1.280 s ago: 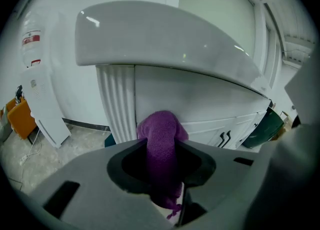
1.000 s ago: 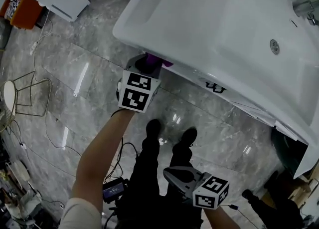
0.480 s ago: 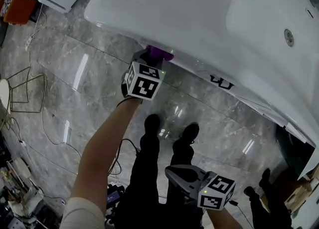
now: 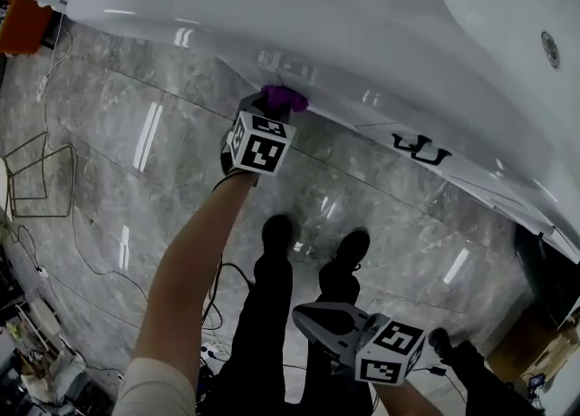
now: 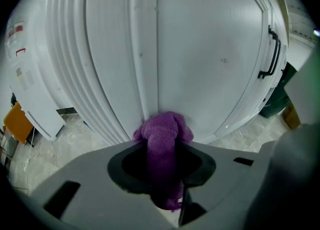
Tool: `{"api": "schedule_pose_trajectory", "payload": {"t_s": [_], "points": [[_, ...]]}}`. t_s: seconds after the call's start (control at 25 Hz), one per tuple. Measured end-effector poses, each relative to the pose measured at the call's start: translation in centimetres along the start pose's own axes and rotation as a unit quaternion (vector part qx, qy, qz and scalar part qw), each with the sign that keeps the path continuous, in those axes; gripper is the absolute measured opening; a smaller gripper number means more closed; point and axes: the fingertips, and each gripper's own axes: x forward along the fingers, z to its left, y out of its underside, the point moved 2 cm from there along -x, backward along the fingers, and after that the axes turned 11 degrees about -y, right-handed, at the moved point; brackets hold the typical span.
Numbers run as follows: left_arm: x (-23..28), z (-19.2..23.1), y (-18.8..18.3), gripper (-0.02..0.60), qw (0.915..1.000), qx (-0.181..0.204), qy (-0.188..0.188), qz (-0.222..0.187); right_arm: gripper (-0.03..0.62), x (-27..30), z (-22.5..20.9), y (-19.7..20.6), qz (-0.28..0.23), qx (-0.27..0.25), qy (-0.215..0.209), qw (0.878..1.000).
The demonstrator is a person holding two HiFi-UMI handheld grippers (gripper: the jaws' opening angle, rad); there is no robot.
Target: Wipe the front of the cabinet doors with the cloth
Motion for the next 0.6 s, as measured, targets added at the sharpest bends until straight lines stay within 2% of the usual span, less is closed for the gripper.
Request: {"api": "schedule_pose_trajectory", "payload": {"t_s": [0.4, 0.6], "points": [[6.9, -0.7, 5.5, 0.126, 0.9991, 0.021, 0.002, 0.037, 0.009, 2.6, -4.0, 0.4, -0.01, 0.001, 0.0, 1.0], [7.7, -0.9, 6.8, 0.123, 0.999, 0.002, 0.006, 0.044, 0.009, 3.6, -4.2, 0.2, -0.004, -0.011, 0.007, 1.0]]}}
